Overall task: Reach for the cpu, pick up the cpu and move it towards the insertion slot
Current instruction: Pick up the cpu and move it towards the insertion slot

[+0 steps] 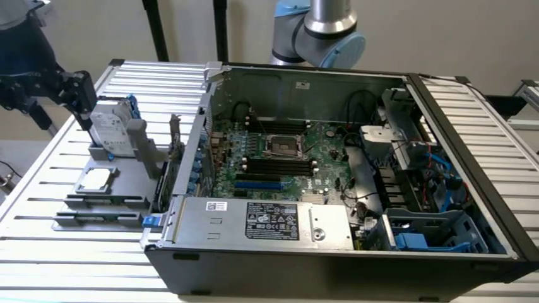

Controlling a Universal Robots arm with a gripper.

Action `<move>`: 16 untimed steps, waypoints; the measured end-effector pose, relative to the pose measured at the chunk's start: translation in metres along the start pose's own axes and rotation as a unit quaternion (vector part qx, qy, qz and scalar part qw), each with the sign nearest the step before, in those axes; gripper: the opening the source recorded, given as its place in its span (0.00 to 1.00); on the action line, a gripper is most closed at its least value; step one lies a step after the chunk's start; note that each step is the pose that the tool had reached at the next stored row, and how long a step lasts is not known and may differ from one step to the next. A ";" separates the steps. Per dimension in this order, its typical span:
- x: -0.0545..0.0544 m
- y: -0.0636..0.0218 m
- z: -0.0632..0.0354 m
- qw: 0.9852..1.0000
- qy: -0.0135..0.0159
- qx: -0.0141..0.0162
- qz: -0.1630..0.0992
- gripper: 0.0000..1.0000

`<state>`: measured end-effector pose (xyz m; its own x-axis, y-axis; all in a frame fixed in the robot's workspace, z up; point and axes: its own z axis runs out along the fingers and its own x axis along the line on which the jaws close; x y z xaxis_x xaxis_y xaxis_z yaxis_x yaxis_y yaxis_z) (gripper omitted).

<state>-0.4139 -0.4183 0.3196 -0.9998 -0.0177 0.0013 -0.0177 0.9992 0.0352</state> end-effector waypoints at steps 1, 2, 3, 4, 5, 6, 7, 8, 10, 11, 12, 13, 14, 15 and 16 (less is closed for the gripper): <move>0.000 -0.0004 0.0019 1.000 0.000 0.000 0.000 0.71; 0.000 -0.0008 0.0036 1.000 0.000 0.000 0.000 0.71; -0.001 -0.0011 0.0054 1.000 0.000 0.000 0.000 0.71; -0.001 -0.0015 0.0072 1.000 0.000 0.000 0.000 0.71; -0.001 -0.0019 0.0091 1.000 0.000 0.000 0.000 0.71; -0.001 -0.0023 0.0109 1.000 0.000 0.000 0.000 0.71; -0.002 -0.0027 0.0127 1.000 0.000 0.000 0.000 0.71; -0.002 -0.0030 0.0145 1.000 0.000 0.000 0.000 0.71; -0.002 -0.0037 0.0181 1.000 0.000 0.000 0.000 0.71; -0.003 -0.0040 0.0199 1.000 0.000 0.000 0.000 0.71; -0.003 -0.0044 0.0216 1.000 0.000 0.000 0.000 0.71; -0.003 -0.0048 0.0234 1.000 0.000 0.000 0.000 0.71; -0.003 -0.0052 0.0254 1.000 0.000 0.000 0.000 0.71; -0.004 -0.0054 0.0272 1.000 0.000 0.000 0.000 0.71; -0.004 -0.0057 0.0289 1.000 0.000 0.000 0.000 0.71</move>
<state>-0.4100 -0.4229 0.2904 -0.9998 -0.0177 0.0013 -0.0176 0.9992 0.0352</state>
